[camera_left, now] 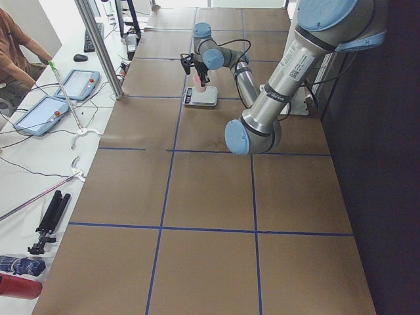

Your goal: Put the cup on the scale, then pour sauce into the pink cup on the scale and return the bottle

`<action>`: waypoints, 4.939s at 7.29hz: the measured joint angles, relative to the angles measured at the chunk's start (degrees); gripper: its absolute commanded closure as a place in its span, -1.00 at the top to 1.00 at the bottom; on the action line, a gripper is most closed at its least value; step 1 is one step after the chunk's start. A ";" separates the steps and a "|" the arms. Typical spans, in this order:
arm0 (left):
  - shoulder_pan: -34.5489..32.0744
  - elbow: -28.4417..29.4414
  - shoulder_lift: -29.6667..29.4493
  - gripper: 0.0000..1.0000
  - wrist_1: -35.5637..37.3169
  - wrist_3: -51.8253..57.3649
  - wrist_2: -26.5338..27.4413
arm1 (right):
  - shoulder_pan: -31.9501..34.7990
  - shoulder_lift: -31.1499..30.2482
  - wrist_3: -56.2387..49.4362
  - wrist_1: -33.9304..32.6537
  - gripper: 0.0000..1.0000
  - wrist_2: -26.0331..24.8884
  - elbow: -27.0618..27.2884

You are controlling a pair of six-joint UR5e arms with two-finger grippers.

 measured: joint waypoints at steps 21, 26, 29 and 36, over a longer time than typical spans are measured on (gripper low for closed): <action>-0.80 -9.85 5.27 1.00 2.23 6.52 3.77 | -58.18 -0.46 68.28 0.42 1.00 -47.53 30.30; -4.18 -14.06 12.68 1.00 2.86 18.17 3.86 | -83.75 -7.80 81.22 10.23 1.00 -85.38 25.06; -6.55 -20.30 22.00 1.00 2.69 29.66 4.30 | -85.22 -9.21 79.60 30.96 1.00 -96.52 9.14; -10.66 -22.88 27.81 1.00 2.65 41.46 4.31 | -86.19 -2.24 67.77 51.77 1.00 -107.97 -8.59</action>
